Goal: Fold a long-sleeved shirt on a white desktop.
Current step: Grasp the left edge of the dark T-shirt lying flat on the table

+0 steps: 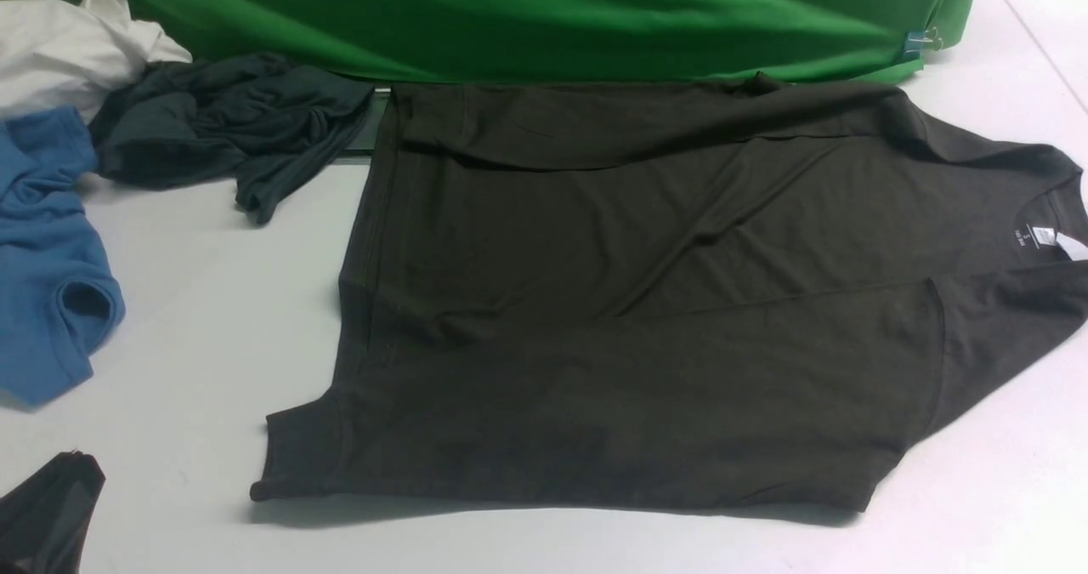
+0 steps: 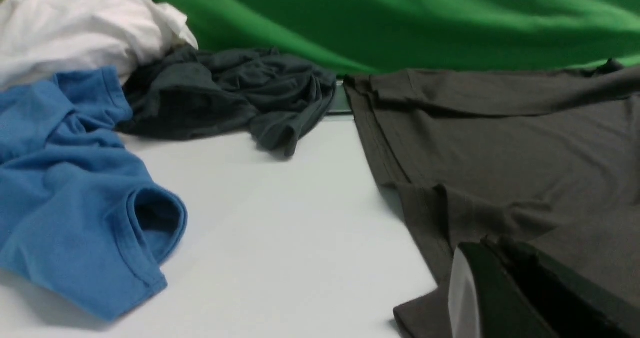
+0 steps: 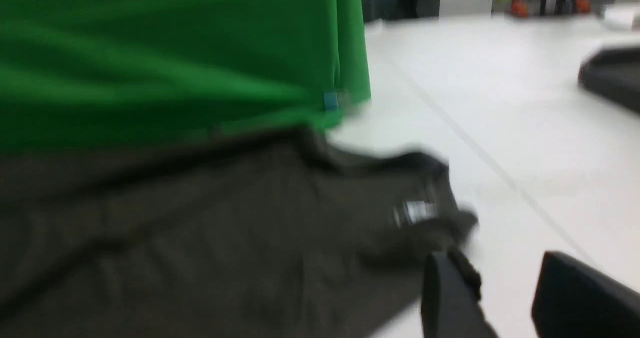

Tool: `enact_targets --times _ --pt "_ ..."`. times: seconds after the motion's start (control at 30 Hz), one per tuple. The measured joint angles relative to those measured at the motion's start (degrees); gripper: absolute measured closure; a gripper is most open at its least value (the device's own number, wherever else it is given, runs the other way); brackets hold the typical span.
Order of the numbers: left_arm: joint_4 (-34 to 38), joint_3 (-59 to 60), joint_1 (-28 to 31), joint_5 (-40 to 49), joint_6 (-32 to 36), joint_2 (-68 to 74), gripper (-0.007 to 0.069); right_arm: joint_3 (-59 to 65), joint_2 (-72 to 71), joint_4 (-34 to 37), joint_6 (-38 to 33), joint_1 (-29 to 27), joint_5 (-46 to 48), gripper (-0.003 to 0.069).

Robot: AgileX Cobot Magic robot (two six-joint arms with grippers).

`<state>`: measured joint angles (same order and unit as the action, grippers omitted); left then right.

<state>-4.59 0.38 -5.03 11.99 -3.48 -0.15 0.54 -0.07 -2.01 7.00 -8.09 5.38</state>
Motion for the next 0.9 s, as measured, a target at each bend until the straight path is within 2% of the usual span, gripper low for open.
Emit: enact_targets --times 0.13,0.2,0.27,0.37,0.53,0.63,0.7,0.73,0.77,0.8,0.83,0.9 --pt "0.00 0.00 0.00 -2.17 0.00 0.00 0.0605 0.00 0.00 0.00 6.16 0.00 -7.48 0.0419" --pt "0.00 0.00 0.00 -6.48 0.00 0.00 0.0605 0.00 0.00 0.05 12.58 0.00 -11.95 0.0419" --pt "0.00 0.00 0.00 -7.85 0.05 0.00 0.0605 0.00 0.00 0.05 15.35 0.00 -13.63 0.0419" --pt "0.00 0.00 0.00 -10.18 0.22 0.00 0.0605 0.00 0.00 0.15 24.42 0.00 -16.68 0.0419" --pt "-0.50 0.00 0.00 -11.99 0.22 0.00 0.0605 0.00 0.00 0.22 27.78 0.00 -20.80 0.0419" --pt "0.90 0.00 0.00 -19.48 -3.31 0.00 0.0605 0.00 0.00 0.22 28.42 0.00 -27.81 0.0419" --pt "2.68 0.00 0.00 -32.30 -6.28 0.00 0.0605 -0.09 0.74 0.22 29.11 0.00 -32.77 0.0419" --pt "2.87 0.00 0.00 -32.30 -6.21 0.00 0.0605 -0.22 0.74 0.22 29.11 0.00 -32.95 0.0419" --pt "4.22 -0.09 0.00 -38.78 -5.67 0.00 0.0605 -1.70 2.27 0.22 29.74 0.00 -33.00 0.0419" --pt "6.64 -1.12 0.00 -41.54 -5.30 0.57 0.0605 -4.62 4.91 0.22 30.10 0.00 -32.87 0.0419" --pt "7.70 -1.76 0.00 -41.67 -5.07 0.95 0.0605 -5.70 5.32 0.22 30.12 0.00 -32.87 0.0419" --pt "14.40 -7.93 0.00 -41.11 -3.23 5.02 0.0605 -14.58 11.39 0.22 30.12 0.00 -33.00 0.0419"
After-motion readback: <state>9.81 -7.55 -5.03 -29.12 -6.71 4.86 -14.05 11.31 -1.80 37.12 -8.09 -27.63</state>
